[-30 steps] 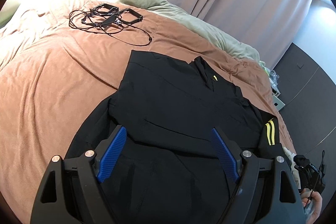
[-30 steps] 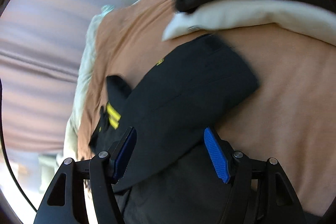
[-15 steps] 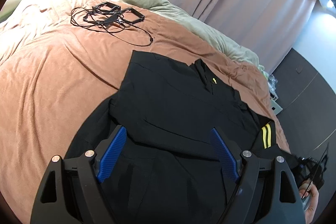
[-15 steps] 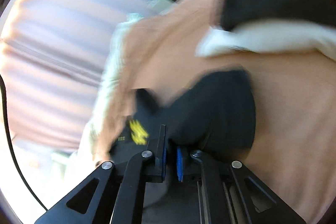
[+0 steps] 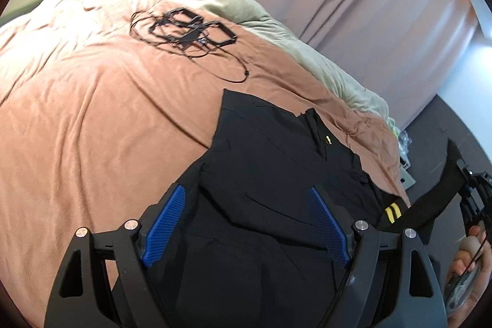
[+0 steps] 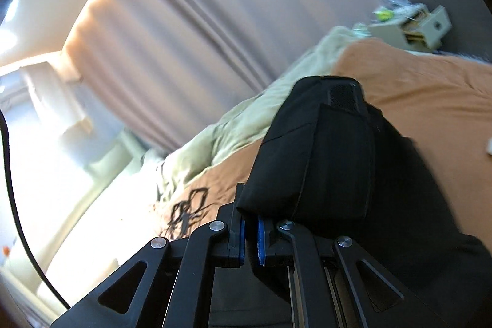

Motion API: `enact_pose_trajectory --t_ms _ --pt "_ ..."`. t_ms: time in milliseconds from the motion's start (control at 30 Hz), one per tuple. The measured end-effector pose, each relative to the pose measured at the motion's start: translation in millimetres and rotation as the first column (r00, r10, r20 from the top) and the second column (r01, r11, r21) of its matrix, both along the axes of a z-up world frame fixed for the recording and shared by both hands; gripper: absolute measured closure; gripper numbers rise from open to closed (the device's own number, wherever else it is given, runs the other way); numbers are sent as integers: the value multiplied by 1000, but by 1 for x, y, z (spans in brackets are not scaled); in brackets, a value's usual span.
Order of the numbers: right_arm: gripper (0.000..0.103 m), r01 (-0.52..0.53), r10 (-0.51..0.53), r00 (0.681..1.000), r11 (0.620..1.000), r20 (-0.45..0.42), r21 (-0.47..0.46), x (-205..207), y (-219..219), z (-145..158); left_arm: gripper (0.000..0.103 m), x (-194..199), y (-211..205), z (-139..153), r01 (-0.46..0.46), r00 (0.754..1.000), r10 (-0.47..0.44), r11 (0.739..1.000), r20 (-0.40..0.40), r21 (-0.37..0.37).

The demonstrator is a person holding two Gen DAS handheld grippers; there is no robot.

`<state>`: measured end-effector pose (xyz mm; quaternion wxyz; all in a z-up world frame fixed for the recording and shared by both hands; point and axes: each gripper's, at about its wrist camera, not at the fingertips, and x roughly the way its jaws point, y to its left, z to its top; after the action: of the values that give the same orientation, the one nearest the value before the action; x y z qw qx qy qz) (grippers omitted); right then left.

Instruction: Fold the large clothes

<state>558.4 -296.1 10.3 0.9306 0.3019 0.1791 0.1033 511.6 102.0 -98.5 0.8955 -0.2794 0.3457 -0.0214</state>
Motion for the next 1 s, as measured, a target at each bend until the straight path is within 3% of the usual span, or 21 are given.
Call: enact_pose_trajectory --t_ms 167,367,467,567,633,667,1000 --pt "96 -89 88 996 991 -15 -99 19 67 4 20 -1 22 -4 -43 999 43 998 -10 -42" --pt "96 -193 180 980 961 -83 -199 37 130 -28 20 -2 44 -14 -93 995 89 991 -39 -99" --pt "96 -282 243 954 927 -178 -248 52 157 -57 20 -3 50 -14 -103 994 99 988 -38 -116" --pt "87 -348 252 915 888 -315 -300 63 171 -86 20 -5 54 -14 -108 994 105 987 -36 -122" --pt "43 -386 267 885 879 -381 -281 69 167 -103 20 -5 55 -16 -111 993 107 987 -42 -118" --pt "37 -383 268 886 883 -378 -271 63 161 -106 20 -5 56 -17 -112 993 107 987 -45 -117" --pt "34 -255 156 904 944 -398 -209 23 44 -97 20 3 42 -16 -90 995 86 993 -49 -73"
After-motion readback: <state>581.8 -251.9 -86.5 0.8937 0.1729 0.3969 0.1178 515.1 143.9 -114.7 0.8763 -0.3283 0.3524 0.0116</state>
